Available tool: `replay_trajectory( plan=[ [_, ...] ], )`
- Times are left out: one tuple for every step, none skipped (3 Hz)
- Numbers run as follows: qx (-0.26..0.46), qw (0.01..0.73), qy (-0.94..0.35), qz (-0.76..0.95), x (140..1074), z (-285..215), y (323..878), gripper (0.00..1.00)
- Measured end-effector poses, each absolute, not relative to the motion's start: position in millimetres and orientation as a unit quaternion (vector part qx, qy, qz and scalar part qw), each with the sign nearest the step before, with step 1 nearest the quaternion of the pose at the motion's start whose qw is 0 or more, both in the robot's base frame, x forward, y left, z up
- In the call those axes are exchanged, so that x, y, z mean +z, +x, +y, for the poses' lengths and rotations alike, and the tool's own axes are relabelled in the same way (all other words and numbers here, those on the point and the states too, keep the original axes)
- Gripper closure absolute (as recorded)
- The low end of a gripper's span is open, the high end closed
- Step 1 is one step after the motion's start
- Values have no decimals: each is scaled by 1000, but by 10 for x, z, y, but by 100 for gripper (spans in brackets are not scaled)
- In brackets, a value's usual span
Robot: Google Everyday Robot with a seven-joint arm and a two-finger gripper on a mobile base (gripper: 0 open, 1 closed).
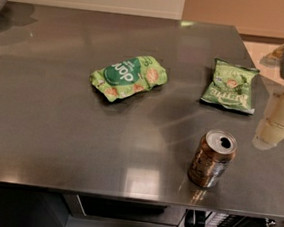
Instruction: Move orange can near green rice chip bag
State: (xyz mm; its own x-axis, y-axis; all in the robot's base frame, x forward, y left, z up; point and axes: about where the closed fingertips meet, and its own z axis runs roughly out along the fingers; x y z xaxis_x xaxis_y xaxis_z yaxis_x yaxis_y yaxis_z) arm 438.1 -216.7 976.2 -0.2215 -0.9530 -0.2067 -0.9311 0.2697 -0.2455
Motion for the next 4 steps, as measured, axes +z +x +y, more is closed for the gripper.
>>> replay_trajectory(
  plan=[
    [-34, 159, -603, 781, 9762, -2166, 4381, 0],
    [-26, 163, -606, 778, 9773, -2155, 4369, 0],
    [0, 172, -617, 768, 9666, -2084, 4311, 0],
    [36, 181, -631, 753, 9477, -1968, 4217, 0]
  ],
)
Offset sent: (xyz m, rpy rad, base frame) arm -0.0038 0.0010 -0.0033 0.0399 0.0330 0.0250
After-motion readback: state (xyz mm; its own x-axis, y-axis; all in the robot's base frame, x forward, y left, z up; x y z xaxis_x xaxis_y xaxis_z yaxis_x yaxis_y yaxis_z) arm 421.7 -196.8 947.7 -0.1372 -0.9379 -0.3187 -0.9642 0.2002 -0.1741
